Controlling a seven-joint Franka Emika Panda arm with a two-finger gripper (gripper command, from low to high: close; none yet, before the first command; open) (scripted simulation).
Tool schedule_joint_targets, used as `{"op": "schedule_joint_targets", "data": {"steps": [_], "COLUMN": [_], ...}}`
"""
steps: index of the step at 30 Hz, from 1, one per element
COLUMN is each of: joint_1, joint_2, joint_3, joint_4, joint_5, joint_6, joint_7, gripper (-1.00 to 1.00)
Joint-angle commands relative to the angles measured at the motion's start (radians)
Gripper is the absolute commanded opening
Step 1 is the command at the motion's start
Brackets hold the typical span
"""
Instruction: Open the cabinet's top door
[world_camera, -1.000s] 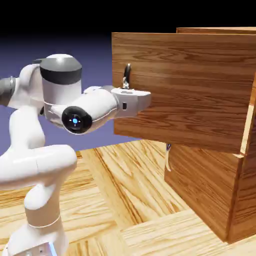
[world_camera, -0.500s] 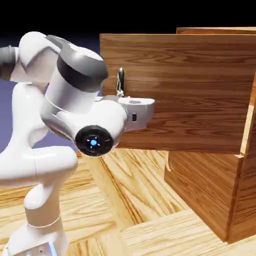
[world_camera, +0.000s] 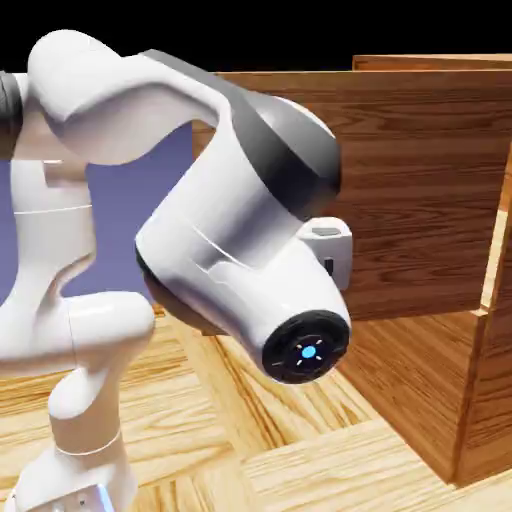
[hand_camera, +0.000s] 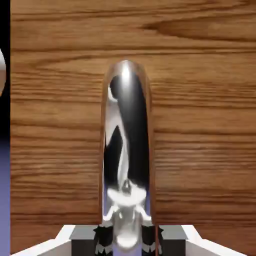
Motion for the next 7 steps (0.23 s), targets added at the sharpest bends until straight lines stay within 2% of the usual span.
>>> {"op": "schedule_joint_targets", "data": {"steps": [1, 7], "joint_1": [0.003, 0.024], "joint_2": [-0.033, -0.192], "joint_3": [0.004, 0.025], "joint_4": [0.036, 0.219], "joint_5": [-0.015, -0.080], "joint_6": [-0.009, -0.058], "joint_7": [-0.003, -0.006], "gripper": [-1.00, -1.00]}}
